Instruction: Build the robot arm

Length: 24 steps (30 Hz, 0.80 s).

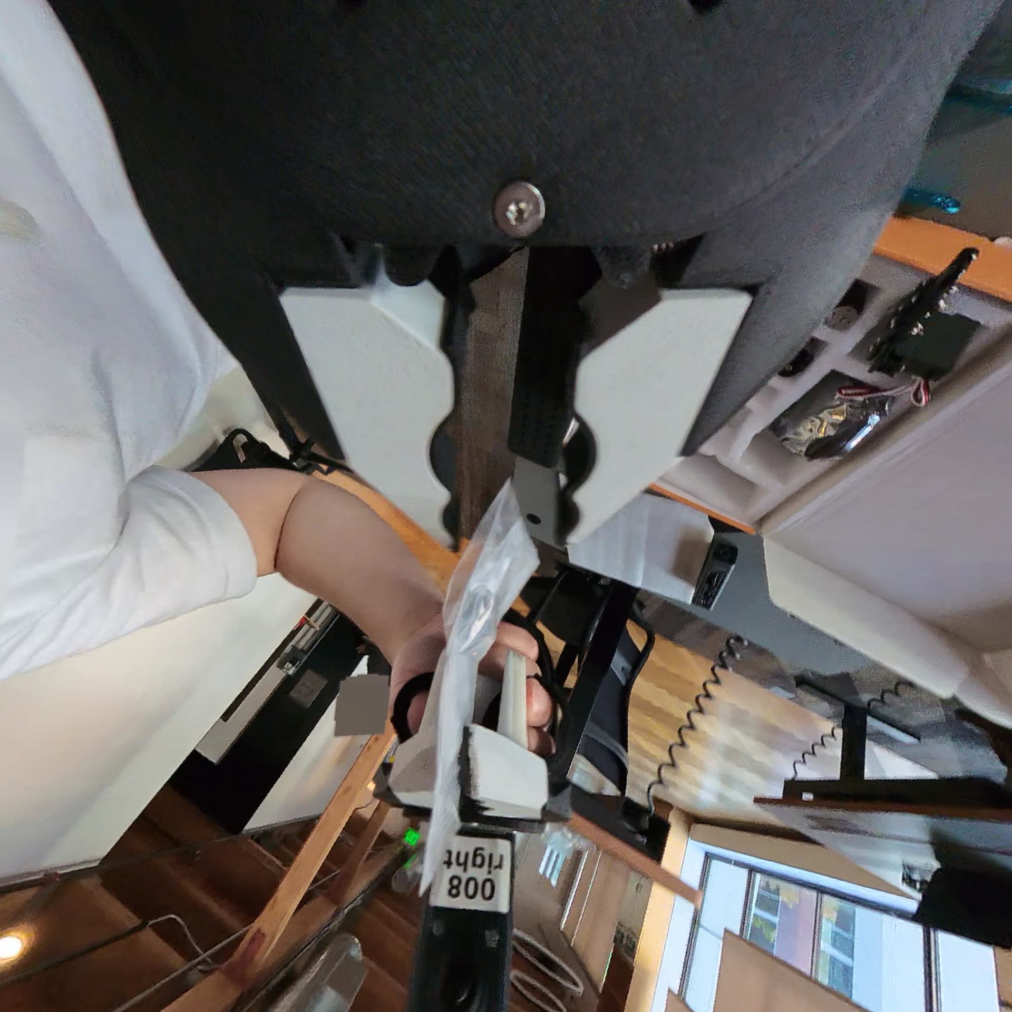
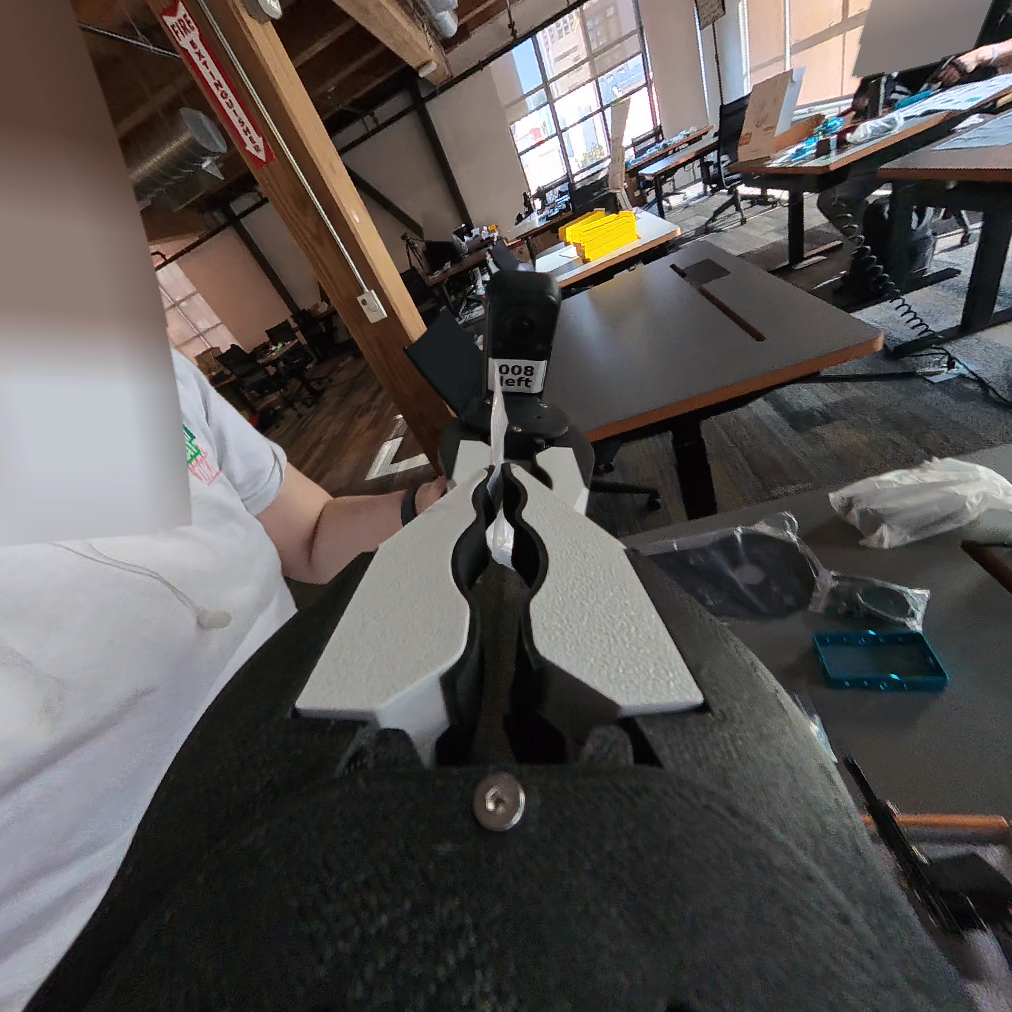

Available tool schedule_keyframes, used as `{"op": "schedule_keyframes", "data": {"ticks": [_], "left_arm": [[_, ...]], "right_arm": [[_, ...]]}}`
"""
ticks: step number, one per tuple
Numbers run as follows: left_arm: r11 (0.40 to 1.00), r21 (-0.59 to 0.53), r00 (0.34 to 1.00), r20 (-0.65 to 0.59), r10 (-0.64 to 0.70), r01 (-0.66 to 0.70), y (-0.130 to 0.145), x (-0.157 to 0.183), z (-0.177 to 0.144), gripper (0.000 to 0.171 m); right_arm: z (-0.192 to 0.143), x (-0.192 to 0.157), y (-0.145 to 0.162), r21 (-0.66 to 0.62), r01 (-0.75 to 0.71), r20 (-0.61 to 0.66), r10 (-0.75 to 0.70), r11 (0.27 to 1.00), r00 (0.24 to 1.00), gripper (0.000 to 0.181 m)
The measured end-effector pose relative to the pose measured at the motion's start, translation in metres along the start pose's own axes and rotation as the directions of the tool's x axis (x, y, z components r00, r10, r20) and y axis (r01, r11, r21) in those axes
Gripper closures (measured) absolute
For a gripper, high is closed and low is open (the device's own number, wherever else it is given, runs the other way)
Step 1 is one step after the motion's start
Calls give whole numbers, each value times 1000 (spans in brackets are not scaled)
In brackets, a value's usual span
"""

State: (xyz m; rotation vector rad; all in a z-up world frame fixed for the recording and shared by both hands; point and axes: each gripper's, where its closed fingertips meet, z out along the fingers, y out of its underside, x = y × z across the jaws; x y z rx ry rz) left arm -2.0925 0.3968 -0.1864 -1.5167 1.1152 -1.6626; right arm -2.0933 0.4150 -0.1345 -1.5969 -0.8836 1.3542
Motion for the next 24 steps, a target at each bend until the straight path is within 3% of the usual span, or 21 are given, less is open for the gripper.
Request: {"op": "schedule_keyframes", "data": {"ticks": [1, 2, 7, 12, 13, 15, 16, 19, 21, 24], "left_arm": [[1000, 18, 1000, -12, -1, 1, -10, 8, -5, 167], [999, 41, 999, -35, -18, 20, -22, 17, -11, 171], [980, 139, 975, -192, -114, 142, -70, 67, -47, 171], [985, 138, 985, -150, -86, 107, -86, 93, -66, 171], [985, 147, 991, -114, -68, 85, -90, 93, -70, 166], [982, 185, 998, -41, -38, 45, -102, 88, -76, 137], [977, 211, 999, -26, -26, 31, -109, 87, -80, 132], [962, 270, 998, -49, -29, 41, -127, 86, -89, 143], [966, 253, 997, -76, -28, 46, -128, 86, -88, 158], [973, 221, 988, -151, -33, 67, -129, 96, -86, 169]], "right_arm": [[8, -7, -10, -3, 2, 8, -2, 1000, 1000, 181], [14, -12, -22, 4, 5, 5, -5, 1000, 1000, 181], [31, -28, -73, 41, 30, -47, -28, 999, 999, 181], [49, -54, -95, 65, 49, -43, -46, 997, 998, 181], [50, -59, -101, 86, 45, -33, -42, 995, 999, 181], [51, -68, -108, 98, 26, -11, -25, 995, 1000, 181], [51, -70, -110, 91, 28, -15, -26, 995, 1000, 181], [52, -77, -118, 86, 44, -15, -42, 995, 999, 181], [51, -78, -123, 91, 34, -23, -32, 995, 999, 181], [48, -73, -127, 83, 28, -62, -23, 996, 998, 181]]}}
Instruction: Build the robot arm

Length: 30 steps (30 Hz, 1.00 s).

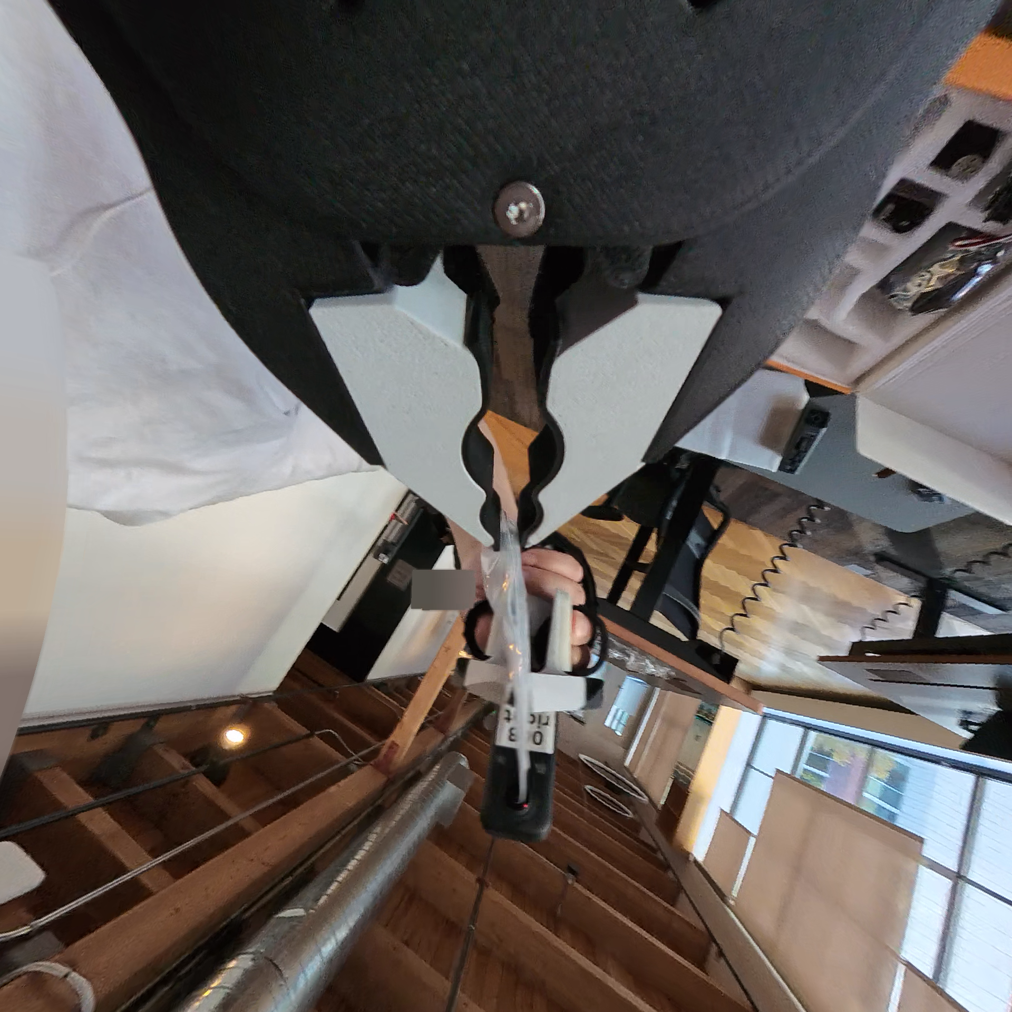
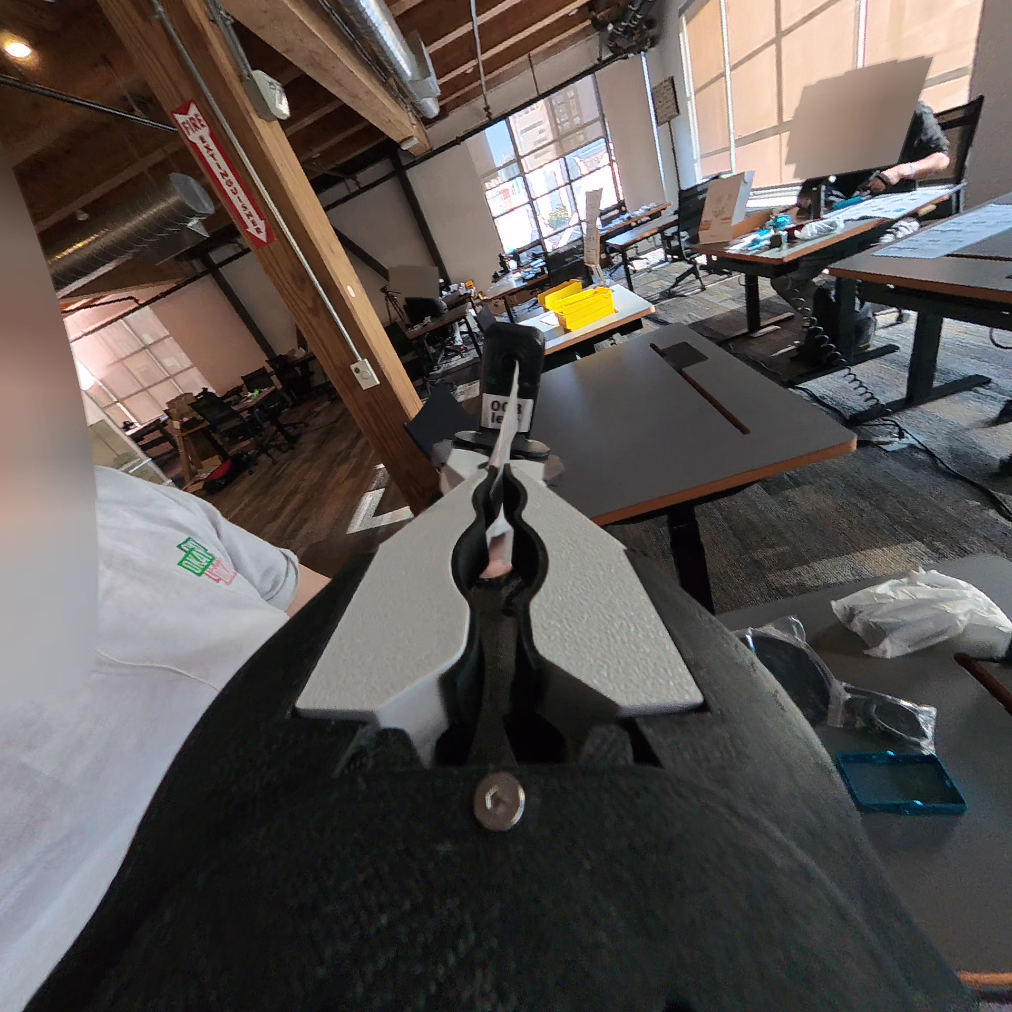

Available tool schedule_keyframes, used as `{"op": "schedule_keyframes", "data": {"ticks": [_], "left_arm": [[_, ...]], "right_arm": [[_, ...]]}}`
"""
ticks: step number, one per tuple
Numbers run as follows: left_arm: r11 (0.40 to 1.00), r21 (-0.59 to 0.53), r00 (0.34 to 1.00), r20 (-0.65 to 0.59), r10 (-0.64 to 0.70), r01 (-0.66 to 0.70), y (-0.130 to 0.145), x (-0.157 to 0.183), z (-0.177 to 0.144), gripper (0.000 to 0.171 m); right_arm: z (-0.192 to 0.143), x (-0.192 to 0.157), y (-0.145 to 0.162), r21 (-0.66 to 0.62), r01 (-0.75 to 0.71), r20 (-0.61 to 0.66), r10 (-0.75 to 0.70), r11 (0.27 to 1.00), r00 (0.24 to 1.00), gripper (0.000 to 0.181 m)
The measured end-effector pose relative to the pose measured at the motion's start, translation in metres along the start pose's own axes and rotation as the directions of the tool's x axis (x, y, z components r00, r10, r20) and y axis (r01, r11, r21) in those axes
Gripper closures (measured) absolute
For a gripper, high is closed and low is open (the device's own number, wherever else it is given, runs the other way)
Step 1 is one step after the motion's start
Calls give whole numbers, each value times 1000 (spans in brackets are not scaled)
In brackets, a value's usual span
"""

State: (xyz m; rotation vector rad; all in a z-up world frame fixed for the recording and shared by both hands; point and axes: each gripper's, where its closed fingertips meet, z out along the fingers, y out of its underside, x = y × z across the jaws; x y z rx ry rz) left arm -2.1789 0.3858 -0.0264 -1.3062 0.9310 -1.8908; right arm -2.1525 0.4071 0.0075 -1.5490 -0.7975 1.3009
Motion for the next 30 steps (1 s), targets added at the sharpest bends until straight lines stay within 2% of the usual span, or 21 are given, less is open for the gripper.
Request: {"op": "schedule_keyframes", "data": {"ticks": [5, 11, 12, 14, 15, 19, 24, 27, 29, 30], "left_arm": [[997, -23, 993, -93, -78, 77, -3, 19, 1, 168], [1000, -12, 997, -73, -19, 18, -12, 32, -3, 169], [1000, -12, 998, -70, -7, 6, -14, 36, -4, 169], [1000, -1, 998, -48, 29, -29, -18, 40, -7, 169], [999, 3, 998, -33, 52, -52, -20, 41, -9, 169], [994, 2, 994, 20, 111, -111, -21, 42, -16, 169], [992, 22, 991, 47, 127, -128, -24, 45, -22, 166], [990, 40, 986, 101, 133, -137, -29, 38, -25, 142], [991, 35, 987, 98, 129, -133, -28, 37, -23, 144], [991, 35, 988, 84, 129, -132, -28, 38, -22, 151]], "right_arm": [[2, 4, 2, -34, 14, -35, -15, 999, 999, 181], [10, -11, -12, 31, 6, 26, -7, 999, 1000, 181], [12, -14, -14, 46, -6, 44, 4, 999, 999, 177], [18, -16, -16, 53, -32, 37, 30, 998, 999, 151], [22, -19, -13, 35, -40, 49, 39, 999, 998, 152], [35, -39, -5, 1, -69, 147, 68, 998, 987, 180], [42, -43, -6, -1, -56, 157, 55, 998, 986, 181], [46, -44, -6, -6, -58, 164, 58, 998, 985, 181], [48, -44, -4, -19, -56, 163, 58, 998, 985, 181], [49, -44, -3, -23, -55, 162, 58, 998, 985, 181]]}}
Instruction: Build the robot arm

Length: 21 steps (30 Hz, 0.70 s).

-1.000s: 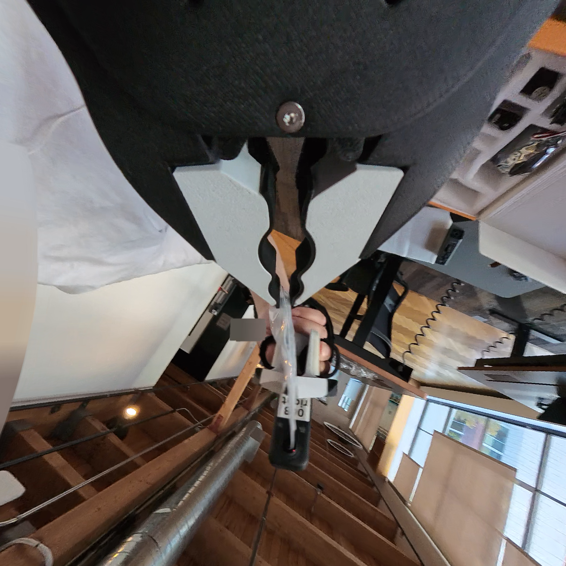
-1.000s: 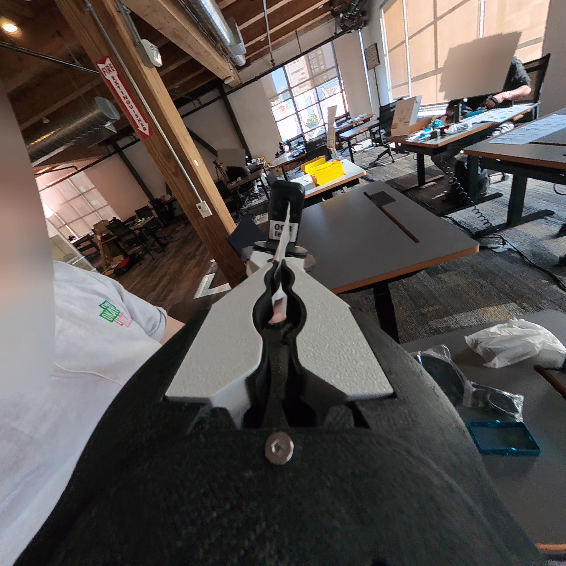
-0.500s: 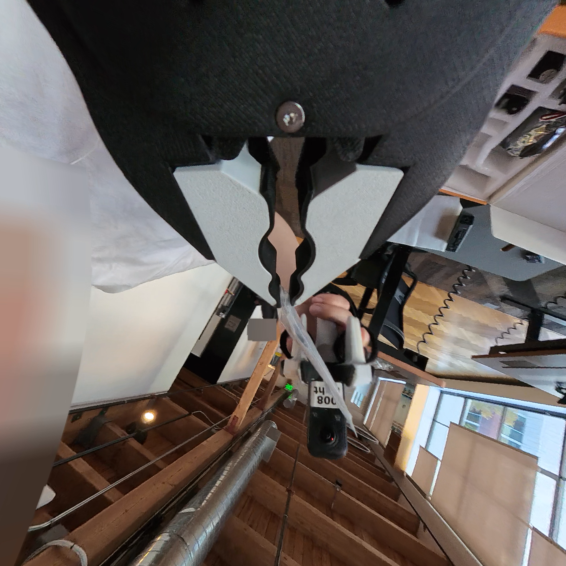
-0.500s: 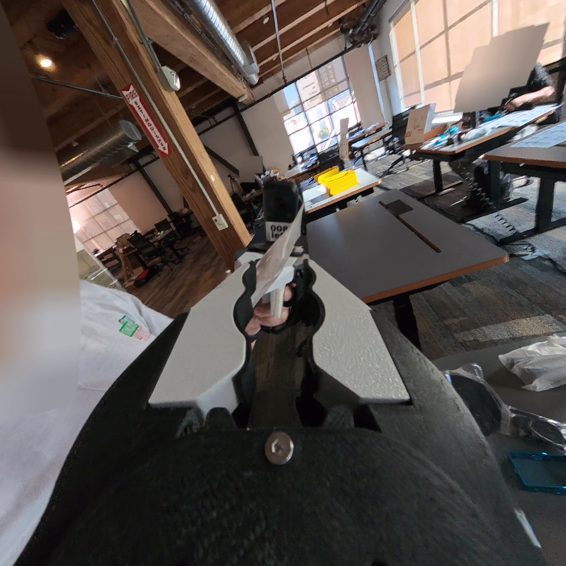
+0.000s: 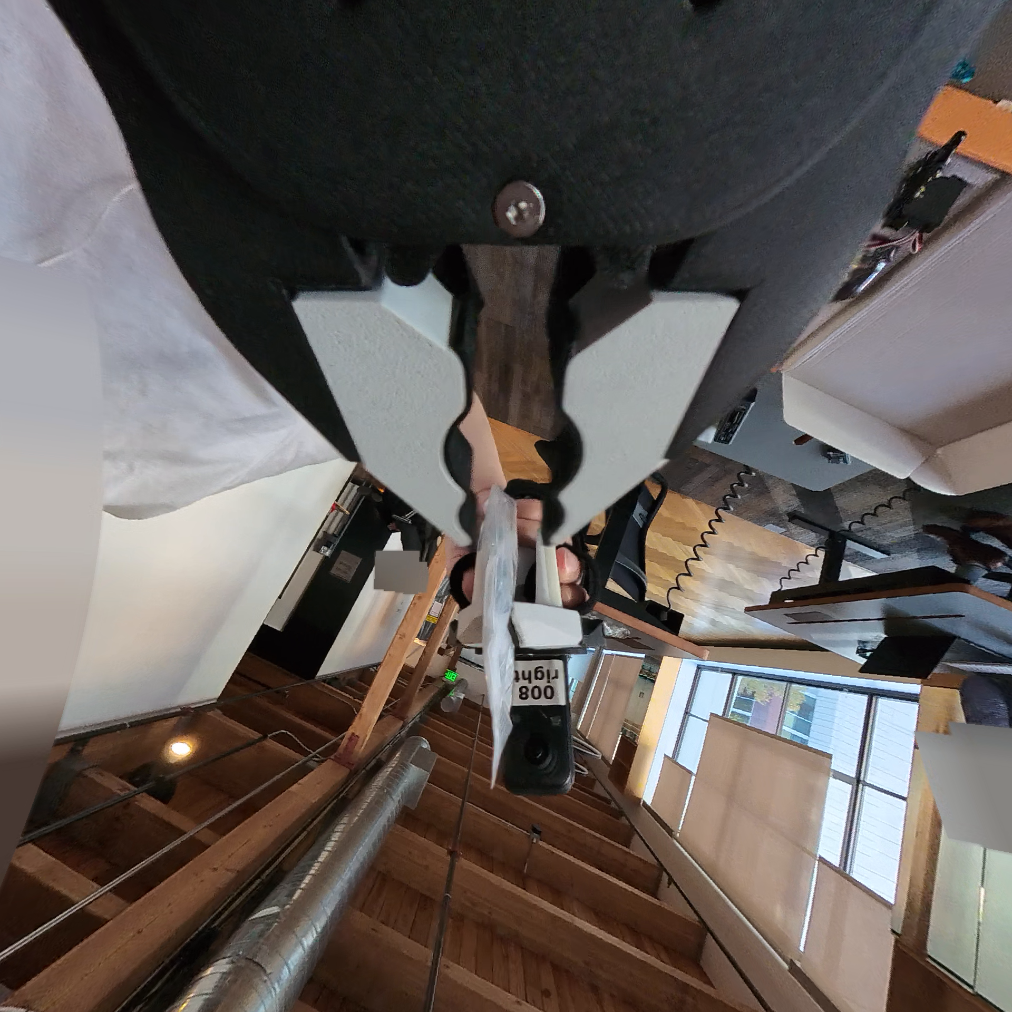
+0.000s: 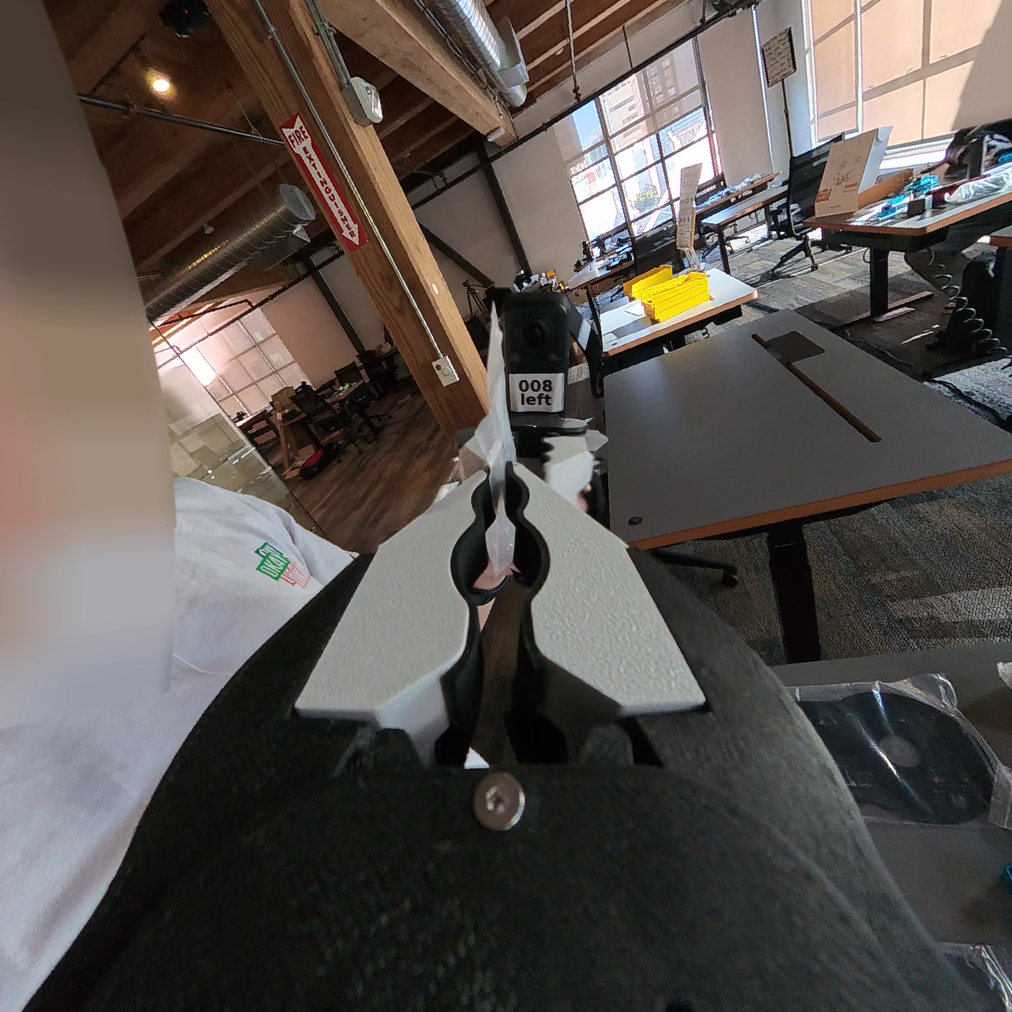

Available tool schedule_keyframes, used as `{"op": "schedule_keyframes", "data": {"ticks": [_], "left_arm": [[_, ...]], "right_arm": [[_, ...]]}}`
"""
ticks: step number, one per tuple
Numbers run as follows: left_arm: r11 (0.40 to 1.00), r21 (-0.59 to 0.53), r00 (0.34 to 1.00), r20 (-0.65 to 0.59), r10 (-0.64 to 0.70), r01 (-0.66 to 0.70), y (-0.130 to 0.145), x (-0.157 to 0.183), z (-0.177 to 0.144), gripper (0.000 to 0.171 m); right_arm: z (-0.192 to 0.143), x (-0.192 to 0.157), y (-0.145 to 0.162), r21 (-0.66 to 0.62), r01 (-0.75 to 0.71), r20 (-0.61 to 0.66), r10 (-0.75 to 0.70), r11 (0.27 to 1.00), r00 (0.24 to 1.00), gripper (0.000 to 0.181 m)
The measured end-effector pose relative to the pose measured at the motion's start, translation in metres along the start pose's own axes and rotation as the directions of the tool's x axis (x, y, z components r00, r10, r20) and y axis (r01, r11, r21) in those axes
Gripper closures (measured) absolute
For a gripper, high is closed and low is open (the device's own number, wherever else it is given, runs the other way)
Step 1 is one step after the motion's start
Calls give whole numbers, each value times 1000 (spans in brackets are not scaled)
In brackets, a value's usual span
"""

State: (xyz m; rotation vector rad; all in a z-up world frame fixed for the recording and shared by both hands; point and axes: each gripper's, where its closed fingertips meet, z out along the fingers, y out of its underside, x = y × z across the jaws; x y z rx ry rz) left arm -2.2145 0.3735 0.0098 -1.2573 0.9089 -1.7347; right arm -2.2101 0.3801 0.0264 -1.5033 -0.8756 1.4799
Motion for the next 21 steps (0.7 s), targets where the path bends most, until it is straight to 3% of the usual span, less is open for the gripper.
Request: {"op": "schedule_keyframes", "data": {"ticks": [1, 5, 10, 15, 18, 20, 21], "left_arm": [[1000, 1, 1000, -16, 3, -3, 0, 2, 0, 168], [999, 21, 1000, 8, -25, 25, 0, -3, 0, 169], [998, 34, 999, 9, -50, 50, 2, -5, 0, 169], [999, 19, 999, 38, -29, 28, 7, -7, 4, 169], [995, -27, 979, 178, 103, -100, 12, -19, 4, 170], [957, -93, 900, 327, 289, -273, 11, -30, -3, 169], [919, -154, 828, 401, 393, -362, 10, -36, -8, 169]], "right_arm": [[1, 0, 0, -1, 3, -1, -3, 1000, 1000, 180], [-7, 2, -12, 87, 9, -9, -8, 996, 1000, 166], [-18, 8, -15, 124, -9, -34, 13, 992, 999, 165], [-19, 15, -7, 93, 24, -85, -17, 995, 996, 179], [-24, 34, -2, 75, 55, -198, -39, 996, 980, 175], [-30, 45, -4, 114, 30, -271, 2, 993, 963, 154], [-33, 46, -3, 120, 8, -282, 26, 993, 959, 152]]}}
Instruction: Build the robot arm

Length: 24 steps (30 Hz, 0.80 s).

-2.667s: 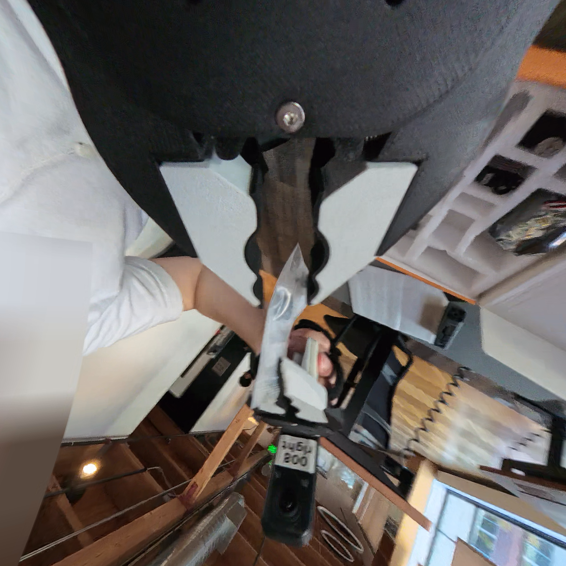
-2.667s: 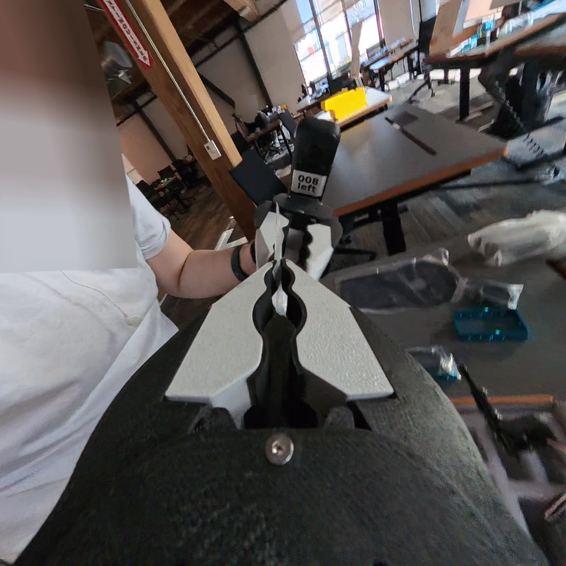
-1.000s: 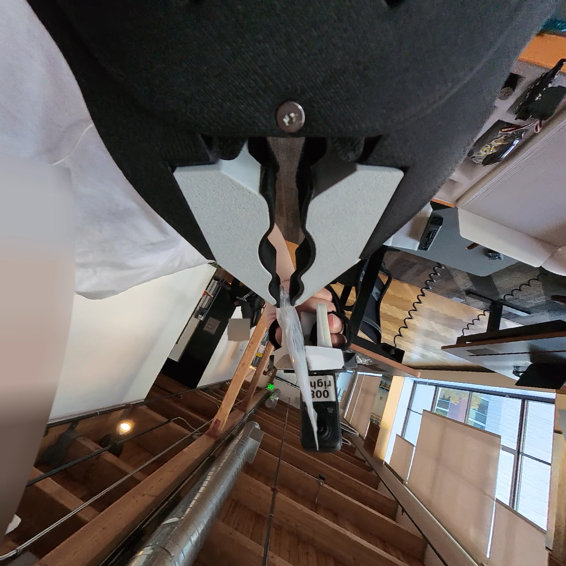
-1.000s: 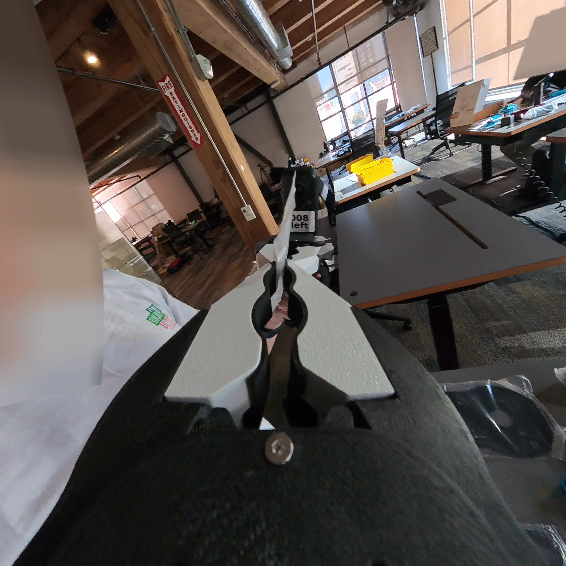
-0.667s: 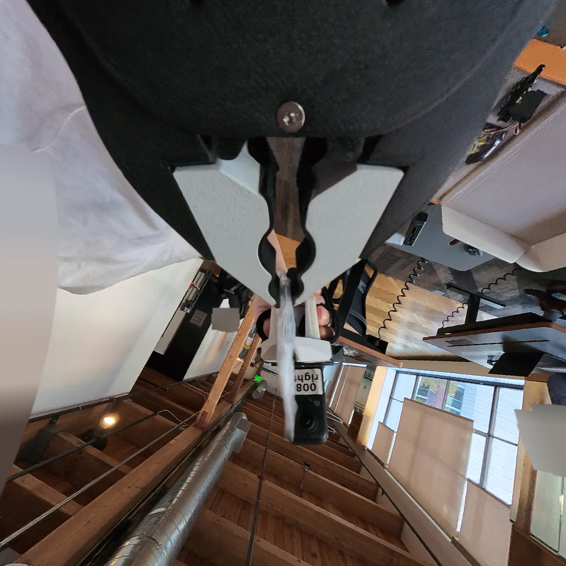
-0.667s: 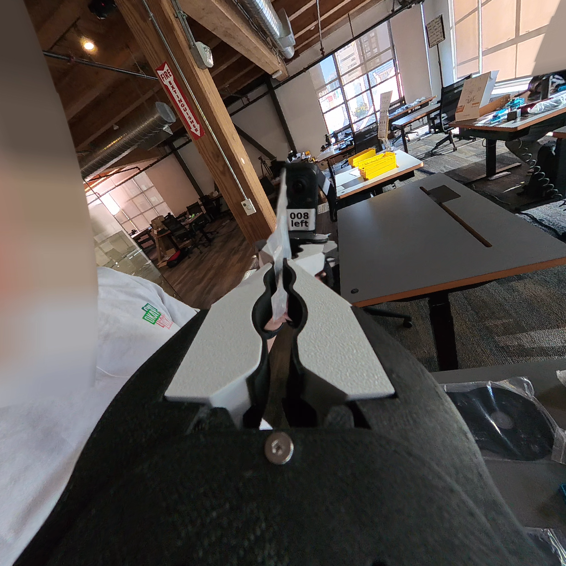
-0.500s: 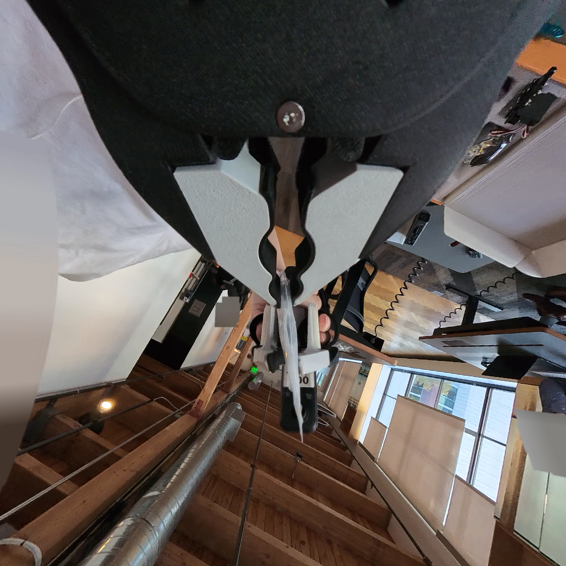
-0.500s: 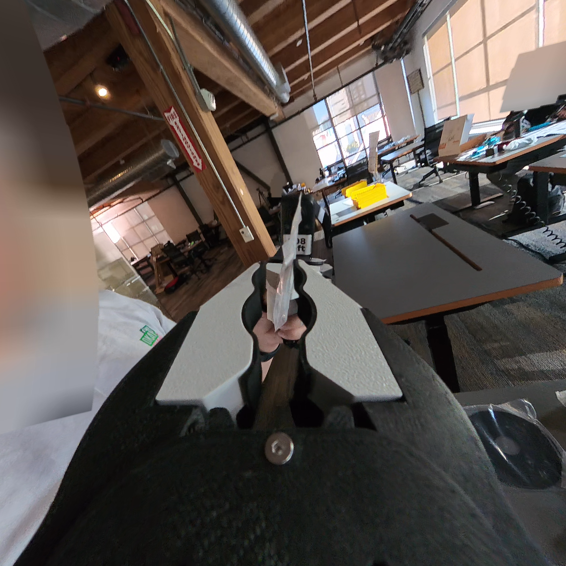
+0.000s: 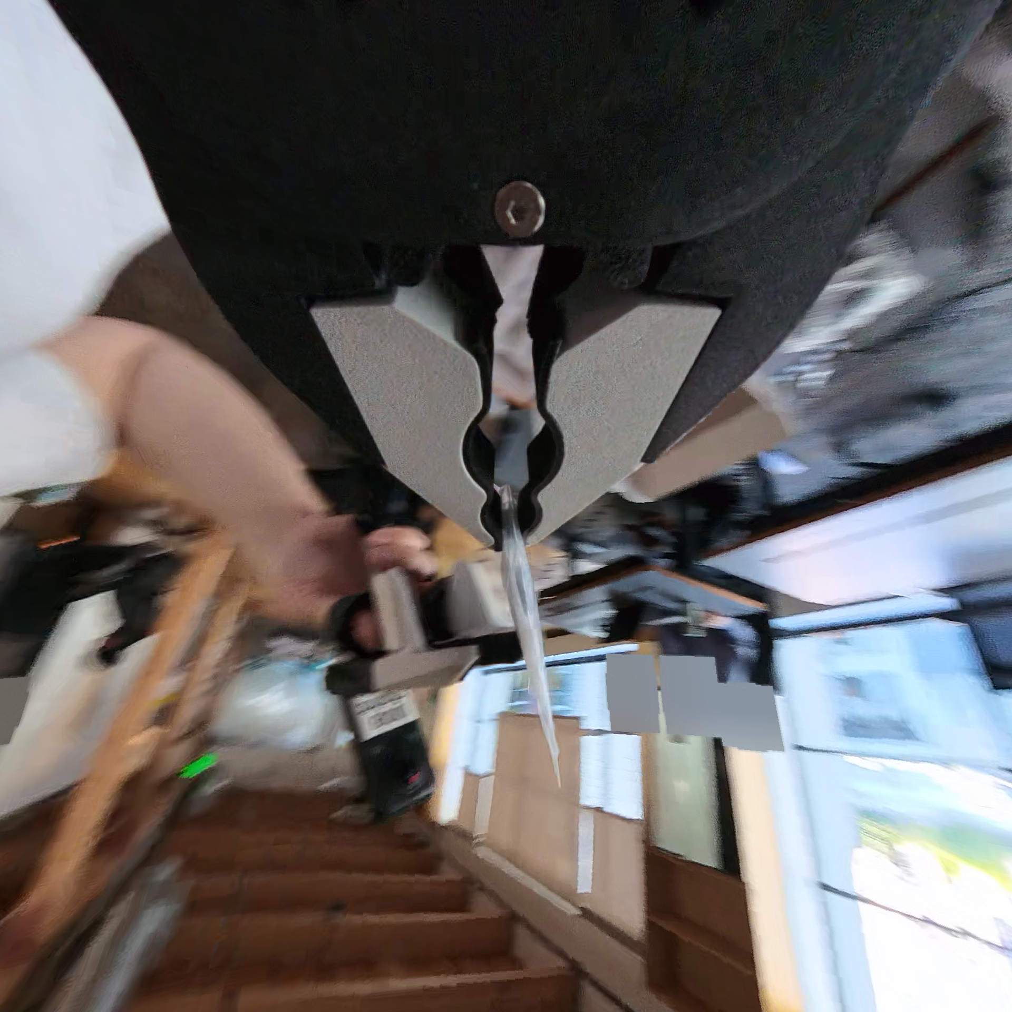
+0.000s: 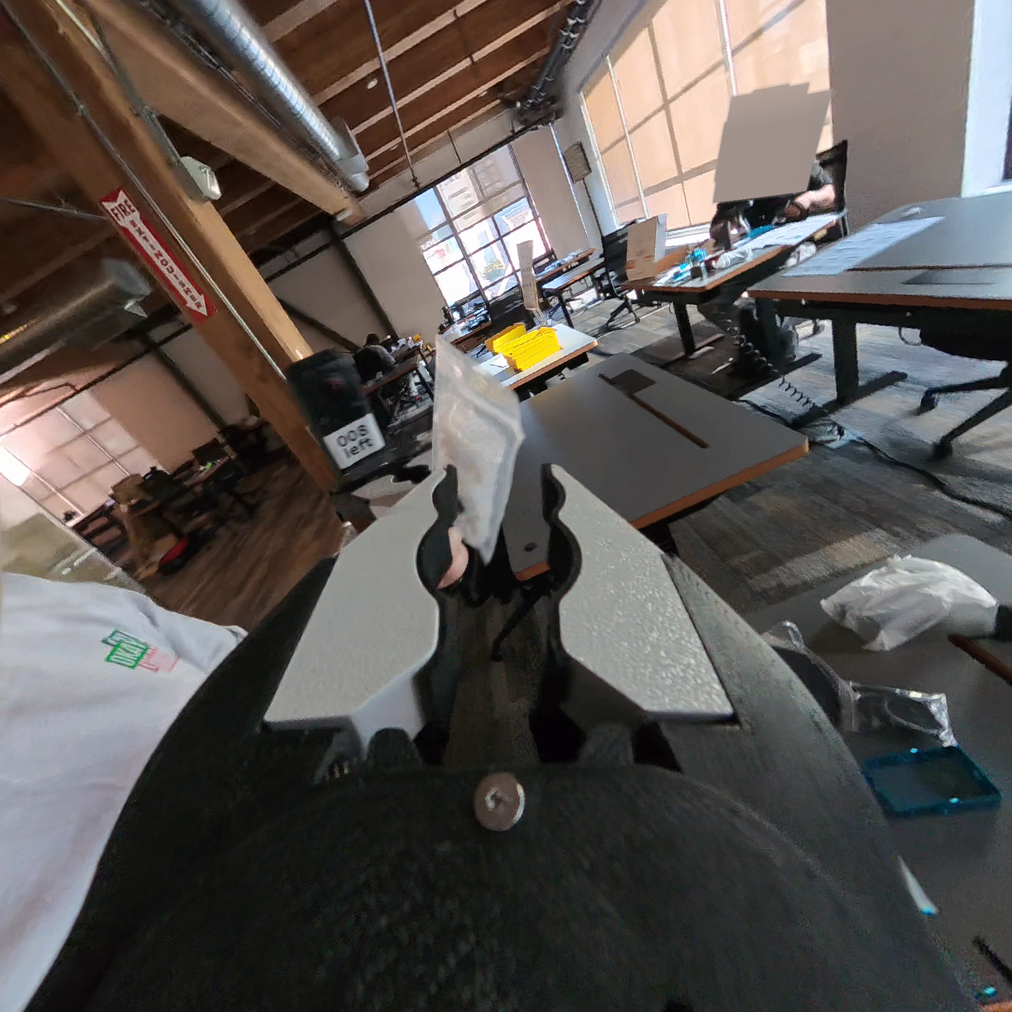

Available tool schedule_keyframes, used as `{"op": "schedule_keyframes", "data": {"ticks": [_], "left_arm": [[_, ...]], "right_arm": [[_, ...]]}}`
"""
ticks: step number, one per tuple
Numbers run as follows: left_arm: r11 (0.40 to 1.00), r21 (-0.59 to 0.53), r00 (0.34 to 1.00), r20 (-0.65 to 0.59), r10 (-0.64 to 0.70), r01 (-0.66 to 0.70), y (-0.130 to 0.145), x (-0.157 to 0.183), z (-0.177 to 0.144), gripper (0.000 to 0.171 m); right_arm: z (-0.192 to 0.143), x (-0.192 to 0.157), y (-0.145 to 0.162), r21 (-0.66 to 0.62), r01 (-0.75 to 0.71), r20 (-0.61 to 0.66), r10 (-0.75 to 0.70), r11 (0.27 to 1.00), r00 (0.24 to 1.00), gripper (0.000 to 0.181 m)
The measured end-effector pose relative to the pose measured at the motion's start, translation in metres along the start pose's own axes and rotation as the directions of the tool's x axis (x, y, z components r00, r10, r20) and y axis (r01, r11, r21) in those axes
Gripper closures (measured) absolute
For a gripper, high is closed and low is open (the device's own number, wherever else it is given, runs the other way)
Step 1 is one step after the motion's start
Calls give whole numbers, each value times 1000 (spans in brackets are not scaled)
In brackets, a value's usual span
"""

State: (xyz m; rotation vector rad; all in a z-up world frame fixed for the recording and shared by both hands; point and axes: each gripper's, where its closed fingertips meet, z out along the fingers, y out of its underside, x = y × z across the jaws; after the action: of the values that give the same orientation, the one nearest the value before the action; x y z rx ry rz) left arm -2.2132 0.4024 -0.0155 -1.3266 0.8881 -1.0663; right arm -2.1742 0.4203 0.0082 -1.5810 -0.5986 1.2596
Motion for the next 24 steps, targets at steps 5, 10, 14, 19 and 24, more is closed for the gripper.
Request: {"op": "schedule_keyframes", "data": {"ticks": [5, 10, 14, 19, 24], "left_arm": [[809, -221, 757, 286, 588, -545, 10, -18, -14, 170], [514, -374, 425, 297, 855, -772, 28, -15, -16, 170], [353, -461, 244, 281, 928, -814, 40, -19, -17, 169], [211, -518, 86, 254, 963, -829, 48, -23, -19, 169], [194, -469, 24, 345, 938, -862, 38, -12, -26, 167]], "right_arm": [[-3, -16, -1, -79, -319, 166, 328, 944, 930, 151], [12, 1, 18, -260, -566, 110, 607, 782, 787, 141], [18, 3, 38, -360, -588, 59, 646, 725, 761, 174], [22, 5, 49, -448, -539, 41, 619, 713, 785, 181], [25, -1, 43, -526, -355, 108, 474, 773, 874, 181]]}}
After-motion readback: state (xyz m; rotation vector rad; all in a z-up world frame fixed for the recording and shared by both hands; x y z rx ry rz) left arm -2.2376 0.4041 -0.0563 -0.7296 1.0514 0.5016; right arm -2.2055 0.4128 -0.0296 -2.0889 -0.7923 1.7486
